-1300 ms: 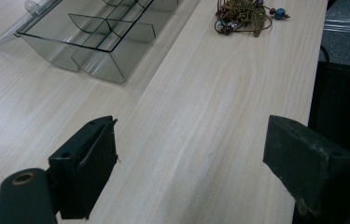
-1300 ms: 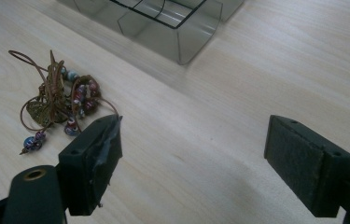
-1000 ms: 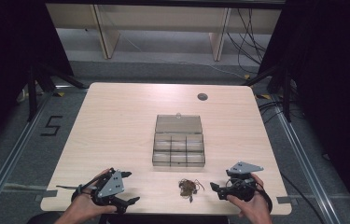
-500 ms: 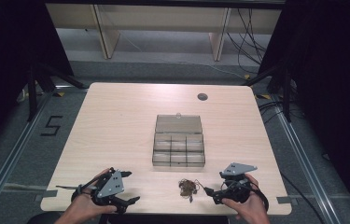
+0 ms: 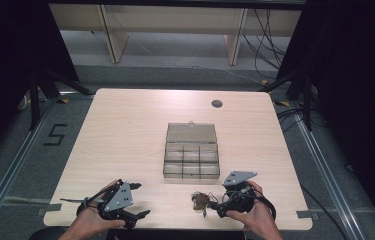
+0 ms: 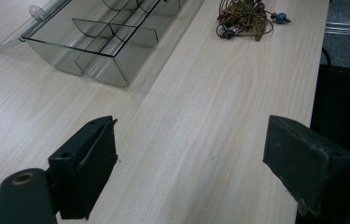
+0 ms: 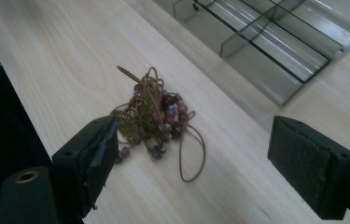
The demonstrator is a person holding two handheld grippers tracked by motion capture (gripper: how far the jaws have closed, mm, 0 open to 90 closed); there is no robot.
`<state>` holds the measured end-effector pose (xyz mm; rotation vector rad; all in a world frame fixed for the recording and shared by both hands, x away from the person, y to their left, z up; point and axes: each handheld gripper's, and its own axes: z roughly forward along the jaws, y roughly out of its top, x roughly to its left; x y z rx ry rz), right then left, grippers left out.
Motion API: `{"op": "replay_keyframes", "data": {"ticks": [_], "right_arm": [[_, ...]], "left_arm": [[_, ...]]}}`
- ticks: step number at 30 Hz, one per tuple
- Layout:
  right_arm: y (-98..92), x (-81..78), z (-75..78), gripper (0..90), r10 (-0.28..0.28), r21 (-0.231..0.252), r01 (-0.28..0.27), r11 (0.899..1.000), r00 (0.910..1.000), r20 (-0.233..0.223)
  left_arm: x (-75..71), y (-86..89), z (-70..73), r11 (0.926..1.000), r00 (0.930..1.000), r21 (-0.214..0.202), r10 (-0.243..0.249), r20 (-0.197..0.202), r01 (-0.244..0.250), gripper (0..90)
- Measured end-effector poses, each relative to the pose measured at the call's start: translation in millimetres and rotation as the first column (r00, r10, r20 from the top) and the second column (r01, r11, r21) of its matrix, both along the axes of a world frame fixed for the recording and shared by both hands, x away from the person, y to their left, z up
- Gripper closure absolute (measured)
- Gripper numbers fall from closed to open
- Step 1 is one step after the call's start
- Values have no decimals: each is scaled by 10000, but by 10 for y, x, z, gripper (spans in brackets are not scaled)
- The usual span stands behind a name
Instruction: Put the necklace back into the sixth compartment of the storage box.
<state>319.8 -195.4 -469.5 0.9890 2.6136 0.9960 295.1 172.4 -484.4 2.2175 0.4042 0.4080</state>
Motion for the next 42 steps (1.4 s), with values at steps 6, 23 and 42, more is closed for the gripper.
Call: {"op": "replay_keyframes", "data": {"ticks": [6,23,42], "right_arm": [[139,69,-35,176,384,-307,-391,9988,9990,-223],[443,230,-105,266,1024,-964,-1148,9887,9868,-1253],[573,289,-120,742,2041,-1495,-2316,9613,9625,-1789]], "left_arm": [[-4,-2,2,10000,10000,10,43,11,-43,167],[2,-6,-6,9998,9999,-179,38,-127,-40,165],[-1,-4,8,9999,9999,100,-30,-100,31,166]]}}
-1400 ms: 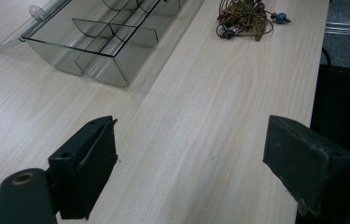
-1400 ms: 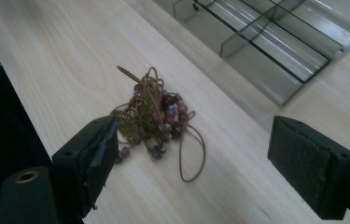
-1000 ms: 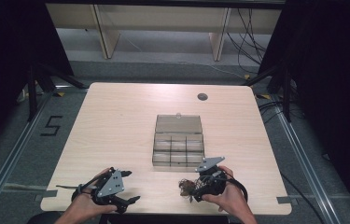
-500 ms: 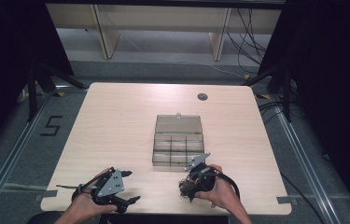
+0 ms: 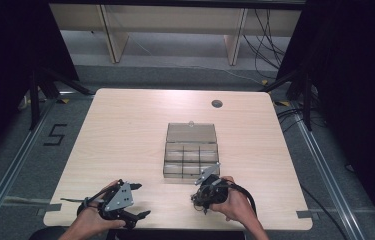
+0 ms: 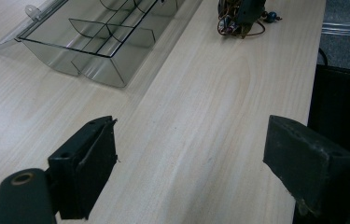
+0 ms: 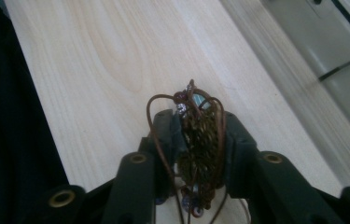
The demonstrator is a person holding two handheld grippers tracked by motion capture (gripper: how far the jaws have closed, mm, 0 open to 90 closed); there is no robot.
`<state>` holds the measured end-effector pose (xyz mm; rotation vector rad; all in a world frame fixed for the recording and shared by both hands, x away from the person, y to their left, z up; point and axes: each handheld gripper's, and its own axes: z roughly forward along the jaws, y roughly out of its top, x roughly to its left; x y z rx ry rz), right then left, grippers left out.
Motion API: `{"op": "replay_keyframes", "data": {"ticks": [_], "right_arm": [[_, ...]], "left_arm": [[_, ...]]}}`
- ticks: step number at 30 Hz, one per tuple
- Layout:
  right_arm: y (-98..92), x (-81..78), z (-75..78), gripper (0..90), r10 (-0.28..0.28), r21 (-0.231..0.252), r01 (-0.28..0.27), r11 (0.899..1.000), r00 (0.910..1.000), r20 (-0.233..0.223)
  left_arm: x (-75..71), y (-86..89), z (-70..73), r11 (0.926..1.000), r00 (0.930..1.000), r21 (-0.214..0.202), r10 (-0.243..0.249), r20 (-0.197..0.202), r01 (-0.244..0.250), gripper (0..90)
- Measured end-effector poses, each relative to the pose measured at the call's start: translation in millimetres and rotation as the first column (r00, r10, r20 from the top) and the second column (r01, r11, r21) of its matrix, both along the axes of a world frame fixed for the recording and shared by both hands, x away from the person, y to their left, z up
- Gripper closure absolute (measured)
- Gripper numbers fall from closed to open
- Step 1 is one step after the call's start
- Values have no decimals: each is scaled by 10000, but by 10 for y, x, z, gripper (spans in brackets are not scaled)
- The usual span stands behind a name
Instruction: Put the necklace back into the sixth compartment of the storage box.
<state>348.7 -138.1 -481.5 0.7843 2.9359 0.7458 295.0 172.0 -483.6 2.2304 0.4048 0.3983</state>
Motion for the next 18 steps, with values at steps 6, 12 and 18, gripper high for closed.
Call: {"op": "replay_keyframes", "data": {"ticks": [6,12,18], "right_arm": [[47,7,141,778,300,-289,-294,9991,9993,212],[63,59,442,779,825,-531,-807,9953,9960,336],[62,150,751,779,869,-808,-831,9933,9952,449]], "left_arm": [[12,-6,-14,9999,10000,-137,89,7,-89,166],[21,-7,-16,9999,10000,-121,69,-38,-69,166],[21,-10,-12,9999,10000,-125,38,8,-38,166]]}}
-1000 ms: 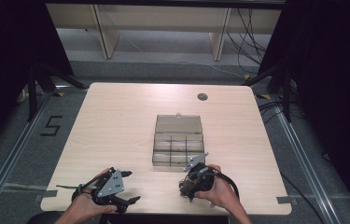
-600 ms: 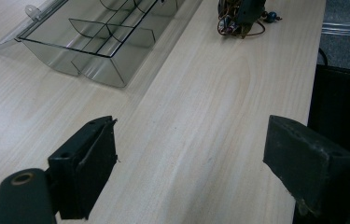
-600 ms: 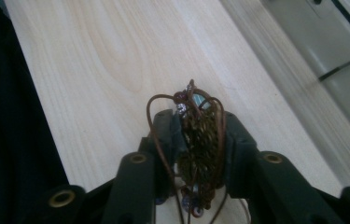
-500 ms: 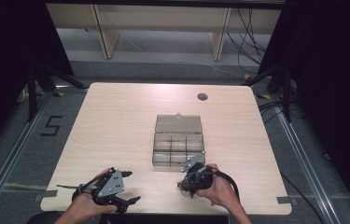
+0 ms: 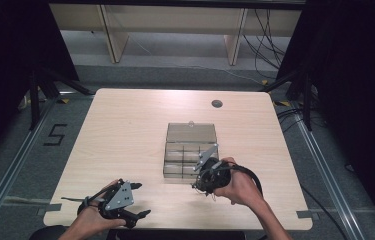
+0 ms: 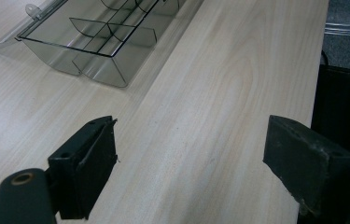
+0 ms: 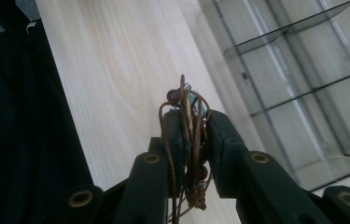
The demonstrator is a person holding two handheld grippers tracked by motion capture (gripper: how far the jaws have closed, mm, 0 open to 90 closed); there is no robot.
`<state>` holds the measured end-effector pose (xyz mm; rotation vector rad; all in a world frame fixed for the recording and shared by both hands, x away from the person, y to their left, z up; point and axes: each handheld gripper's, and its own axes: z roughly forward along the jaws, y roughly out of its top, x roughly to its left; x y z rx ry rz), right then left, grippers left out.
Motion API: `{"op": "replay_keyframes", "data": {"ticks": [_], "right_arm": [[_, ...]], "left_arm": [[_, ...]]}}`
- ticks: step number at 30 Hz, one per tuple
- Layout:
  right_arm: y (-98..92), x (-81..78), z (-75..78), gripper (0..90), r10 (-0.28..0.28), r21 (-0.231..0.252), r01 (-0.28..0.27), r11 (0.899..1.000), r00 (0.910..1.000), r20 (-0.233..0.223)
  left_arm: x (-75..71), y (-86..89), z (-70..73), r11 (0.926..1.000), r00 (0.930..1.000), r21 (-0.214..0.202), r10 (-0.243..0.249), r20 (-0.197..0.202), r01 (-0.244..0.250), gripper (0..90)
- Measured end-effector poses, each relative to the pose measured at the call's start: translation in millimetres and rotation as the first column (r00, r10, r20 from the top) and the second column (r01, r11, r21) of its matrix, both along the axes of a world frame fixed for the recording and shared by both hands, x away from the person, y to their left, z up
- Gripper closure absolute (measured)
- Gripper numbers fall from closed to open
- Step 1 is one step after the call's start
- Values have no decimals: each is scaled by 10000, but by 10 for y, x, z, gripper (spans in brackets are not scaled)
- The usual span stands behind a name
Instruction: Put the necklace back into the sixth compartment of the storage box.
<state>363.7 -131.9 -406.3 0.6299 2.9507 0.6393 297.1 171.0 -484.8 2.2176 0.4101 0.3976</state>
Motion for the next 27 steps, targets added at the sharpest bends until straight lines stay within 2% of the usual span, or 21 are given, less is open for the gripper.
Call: {"op": "replay_keyframes", "data": {"ticks": [2,5,7,8,10,11,12,14,15,16,19,20,21,22,23,25,27], "right_arm": [[-3,23,48,779,22,-4,-22,10000,10000,37],[-27,133,230,779,-30,89,29,10000,9998,171],[-28,161,267,779,-123,90,122,9999,9998,181],[-24,228,323,779,-146,37,145,9999,9996,236],[-20,266,341,779,-188,-8,188,9998,9993,308],[-11,342,365,779,-359,-77,361,9993,9990,281],[-5,388,368,779,-303,-126,307,9995,9991,295],[-2,419,373,779,-496,-214,502,9985,9984,270],[2,509,361,779,-437,-174,443,9989,9986,307],[8,540,350,779,-613,-174,618,9979,9978,232],[23,652,284,779,-662,-277,665,9974,9977,120],[23,652,284,779,-662,-277,665,9974,9977,120],[25,684,260,779,-700,-324,703,9970,9975,85],[27,750,208,779,-745,-289,746,9968,9972,63],[29,772,186,779,-862,-295,862,9958,9963,5],[27,824,141,779,-816,-288,813,9963,9966,-75],[21,848,115,779,-781,-263,778,9966,9969,-91]], "left_arm": [[0,0,0,10000,10000,1,-2,6,2,166],[-2,-7,-5,10000,10000,-97,21,-40,-21,166],[0,-11,-9,9999,10000,-146,2,-67,-3,166],[0,-12,-14,9998,10000,-181,-10,-87,9,166],[-2,-11,-11,9999,10000,-124,19,-61,-20,166],[-1,-11,-10,9999,10000,-107,11,-99,-12,166],[-2,-13,-17,9998,10000,-217,-22,-64,21,166],[3,-4,-10,9999,10000,-82,-58,-15,58,166],[-1,-9,-7,9999,10000,-142,8,-54,-9,166],[-1,-10,-8,9999,10000,-135,2,-62,-3,166],[2,-10,-13,9999,9999,-127,-86,-72,85,166],[8,2,1,9998,9999,146,-160,-3,160,166],[20,3,7,9993,9993,177,-333,187,330,166],[7,-1,0,9998,9998,69,-177,25,177,166],[14,4,9,9994,9996,225,-255,116,253,165],[8,3,2,9997,9999,170,-147,-13,147,165],[8,1,-2,9999,9999,58,-159,24,159,166]]}}
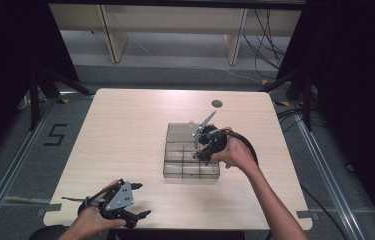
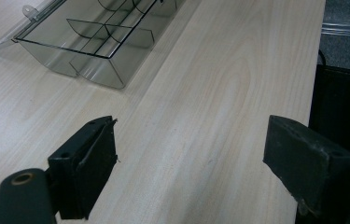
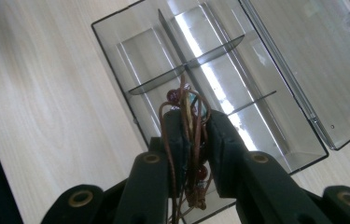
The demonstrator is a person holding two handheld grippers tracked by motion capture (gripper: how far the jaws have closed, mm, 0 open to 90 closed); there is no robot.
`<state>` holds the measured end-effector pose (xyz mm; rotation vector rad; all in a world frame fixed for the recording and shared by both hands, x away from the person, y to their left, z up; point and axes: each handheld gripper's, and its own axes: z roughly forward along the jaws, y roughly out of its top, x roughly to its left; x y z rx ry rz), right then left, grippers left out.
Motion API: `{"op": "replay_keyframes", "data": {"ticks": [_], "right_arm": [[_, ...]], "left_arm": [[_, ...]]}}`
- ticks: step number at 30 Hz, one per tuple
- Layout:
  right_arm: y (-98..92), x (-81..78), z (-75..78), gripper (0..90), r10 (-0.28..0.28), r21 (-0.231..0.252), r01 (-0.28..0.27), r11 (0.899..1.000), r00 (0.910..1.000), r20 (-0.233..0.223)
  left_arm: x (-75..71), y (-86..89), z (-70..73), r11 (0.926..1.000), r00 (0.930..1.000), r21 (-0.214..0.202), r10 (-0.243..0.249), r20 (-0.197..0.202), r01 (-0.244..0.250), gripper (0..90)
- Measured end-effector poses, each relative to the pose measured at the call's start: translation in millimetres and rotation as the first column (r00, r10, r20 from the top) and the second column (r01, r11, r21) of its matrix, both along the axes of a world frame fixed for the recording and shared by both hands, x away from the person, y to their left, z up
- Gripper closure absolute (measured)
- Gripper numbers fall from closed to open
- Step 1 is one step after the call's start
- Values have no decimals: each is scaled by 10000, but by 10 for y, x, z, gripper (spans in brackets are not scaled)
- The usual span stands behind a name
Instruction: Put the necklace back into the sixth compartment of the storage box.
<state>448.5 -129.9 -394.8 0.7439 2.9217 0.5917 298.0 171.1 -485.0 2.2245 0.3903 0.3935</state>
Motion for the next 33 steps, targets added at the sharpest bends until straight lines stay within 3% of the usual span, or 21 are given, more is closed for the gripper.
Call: {"op": "replay_keyframes", "data": {"ticks": [4,8,10,15,18,20,22,24,26,30,33], "right_arm": [[-47,49,-133,779,-102,14,102,9999,9997,-227],[-113,52,-250,779,-367,21,369,9993,9976,-590],[-165,61,-319,779,-316,-169,304,9994,9966,-765],[-217,75,-403,779,-544,-251,520,9983,9930,-1045],[-215,89,-450,779,-360,-310,322,9990,9910,-1291],[-213,101,-476,779,-267,-385,222,9990,9921,-1222],[-193,110,-523,778,-218,-420,153,9990,9871,-1586],[-201,123,-535,778,-140,-546,58,9985,9884,-1511],[-190,115,-556,775,-185,-571,82,9983,9829,-1833],[-196,142,-529,731,-296,-543,206,9983,9850,-1702],[-215,168,-447,633,-390,-370,340,9987,9886,-1452]], "left_arm": [[10,5,12,9997,9998,213,-154,143,151,166],[7,-3,3,9999,9998,57,-162,109,161,165],[-5,-8,-7,10000,10000,-89,24,-92,-25,166],[-6,-5,-1,10000,10000,32,13,-65,-13,166],[-1,-6,2,10000,9999,16,26,-114,-26,166],[-5,-9,-7,10000,10000,-69,61,-28,-61,165],[-4,-8,-7,10000,10000,-67,15,-55,-16,166],[-4,-8,-4,10000,10000,-73,14,-82,-14,165],[-6,-9,-7,10000,10000,-36,4,13,-4,165],[-4,-13,-14,10000,10000,-77,23,11,-23,166],[-5,-11,-13,10000,10000,-39,14,-33,-14,165]]}}
